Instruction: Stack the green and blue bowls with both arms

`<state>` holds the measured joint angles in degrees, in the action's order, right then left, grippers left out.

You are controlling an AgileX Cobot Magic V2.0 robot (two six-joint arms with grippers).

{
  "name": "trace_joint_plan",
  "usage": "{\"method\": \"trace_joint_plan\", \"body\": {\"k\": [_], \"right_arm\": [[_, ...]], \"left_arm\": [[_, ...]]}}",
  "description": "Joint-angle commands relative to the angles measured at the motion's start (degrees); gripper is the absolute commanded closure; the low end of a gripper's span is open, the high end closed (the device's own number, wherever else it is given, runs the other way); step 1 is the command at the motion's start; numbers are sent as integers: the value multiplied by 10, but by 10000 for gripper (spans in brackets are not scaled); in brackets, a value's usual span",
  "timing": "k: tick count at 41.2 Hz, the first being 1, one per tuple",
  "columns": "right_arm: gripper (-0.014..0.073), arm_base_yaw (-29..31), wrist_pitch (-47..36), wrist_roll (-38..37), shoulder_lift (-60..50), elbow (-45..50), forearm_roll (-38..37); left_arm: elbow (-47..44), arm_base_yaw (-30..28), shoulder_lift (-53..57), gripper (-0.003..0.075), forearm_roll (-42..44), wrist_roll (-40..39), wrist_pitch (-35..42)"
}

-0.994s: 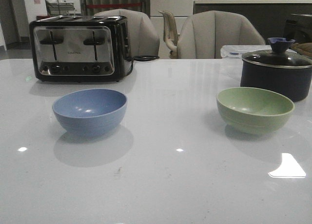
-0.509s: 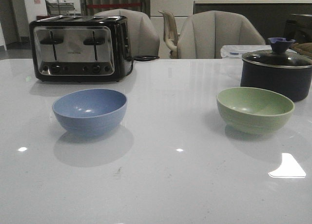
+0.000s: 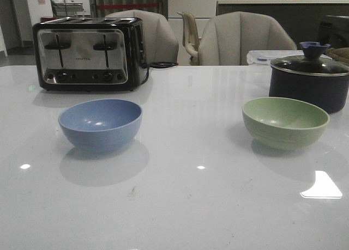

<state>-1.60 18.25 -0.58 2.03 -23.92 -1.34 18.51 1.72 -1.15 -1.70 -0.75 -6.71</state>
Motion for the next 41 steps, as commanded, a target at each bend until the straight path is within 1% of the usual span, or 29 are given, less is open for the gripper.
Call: {"method": "trace_joint_plan", "body": {"k": [1,6,9,11,20,24,30,36,39,41], "right_arm": [[554,4,5,0,52,-80,-10],[554,4,61,0,110,-145,-10],[554,4,94,0,147,-171,-10],[554,4,108,0,167,-177,-10],[554,4,158,0,251,-168,-10],[554,4,158,0,286,-155,-10],[554,4,157,0,336,-136,-10],[554,4,157,0,382,-131,-10],[538,4,157,0,403,-131,-10],[498,4,155,0,414,-131,-10]], "left_arm": [[101,-1,-47,619,-8,-7,-14],[194,-1,-111,619,-12,-7,-130],[232,-1,-150,619,-12,-7,-192],[249,-1,-171,619,-12,-7,-218],[242,-1,-230,619,-12,-7,-246],[230,-1,-249,619,-12,-7,-252],[215,-1,-268,619,-12,-7,-289],[204,-1,-276,619,-12,-7,-289],[202,-1,-279,619,-12,-7,-288],[201,-1,-279,619,-12,-7,-288]]}}
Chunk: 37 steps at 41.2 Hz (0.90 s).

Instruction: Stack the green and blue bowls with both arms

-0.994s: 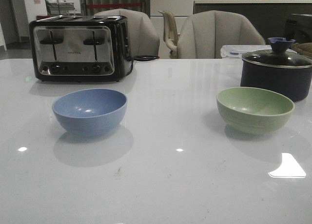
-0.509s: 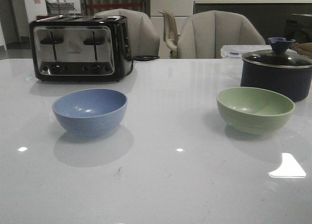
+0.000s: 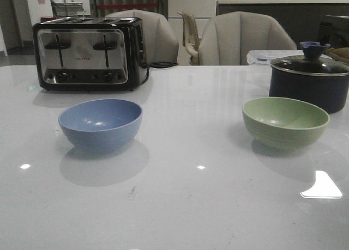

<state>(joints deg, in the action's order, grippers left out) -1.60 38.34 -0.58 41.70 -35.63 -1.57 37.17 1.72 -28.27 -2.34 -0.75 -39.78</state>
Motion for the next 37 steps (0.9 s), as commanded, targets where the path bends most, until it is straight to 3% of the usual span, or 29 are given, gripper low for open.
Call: {"method": "trace_joint_plan", "body": {"k": [1,9,12,23,37], "right_arm": [[461,4,-48,0,24,-14,-7],[90,4,-73,0,82,-29,-2],[36,4,-72,0,111,-47,10],[36,4,-55,0,265,-141,77],[36,4,-69,0,479,-273,86]], "left_arm": [[15,-1,-7,619,-6,-7,43],[15,-1,-7,619,-6,-7,43],[15,-1,-7,619,-6,-7,43],[15,-1,-7,619,-6,-7,43],[15,-1,-7,619,-6,-7,43]]}}
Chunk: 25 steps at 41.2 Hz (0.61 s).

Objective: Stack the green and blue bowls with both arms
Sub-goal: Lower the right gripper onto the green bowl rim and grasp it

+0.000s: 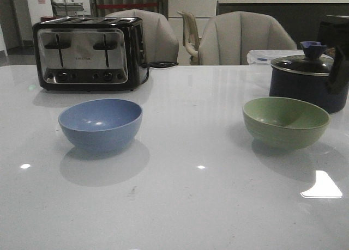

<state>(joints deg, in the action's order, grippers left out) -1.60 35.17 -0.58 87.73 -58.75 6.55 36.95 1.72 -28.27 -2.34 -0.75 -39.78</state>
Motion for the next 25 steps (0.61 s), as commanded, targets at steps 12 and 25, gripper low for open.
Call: {"method": "trace_joint_plan", "body": {"k": [12,25], "right_arm": [[38,3,-40,0,140,-121,5],[194,3,-36,6,165,-129,5]], "left_arm": [[17,-1,-7,619,-6,-7,43],[17,-1,-7,619,-6,-7,43]]}}
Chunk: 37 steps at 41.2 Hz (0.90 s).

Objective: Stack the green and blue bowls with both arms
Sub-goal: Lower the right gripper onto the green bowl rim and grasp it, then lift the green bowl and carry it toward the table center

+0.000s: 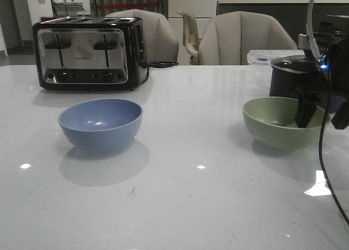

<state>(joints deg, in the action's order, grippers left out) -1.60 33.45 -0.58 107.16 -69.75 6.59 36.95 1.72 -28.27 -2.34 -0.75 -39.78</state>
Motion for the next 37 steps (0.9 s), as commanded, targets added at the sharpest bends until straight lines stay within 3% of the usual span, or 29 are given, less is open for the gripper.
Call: {"method": "trace_joint_plan", "body": {"k": [1,8,13,27,37], "right_arm": [[213,3,-18,6,-30,-19,4],[406,3,-12,6,-30,-19,4],[465,3,-4,6,-36,-19,4],[477,-24,42,6,-136,-19,4],[477,-110,86,6,-178,-16,16]], "left_arm": [[17,-1,-7,619,-6,-7,43],[17,-1,-7,619,-6,-7,43],[17,-1,-7,619,-6,-7,43],[17,-1,-7,619,-6,-7,43],[17,-1,-7,619,-6,-7,43]]}}
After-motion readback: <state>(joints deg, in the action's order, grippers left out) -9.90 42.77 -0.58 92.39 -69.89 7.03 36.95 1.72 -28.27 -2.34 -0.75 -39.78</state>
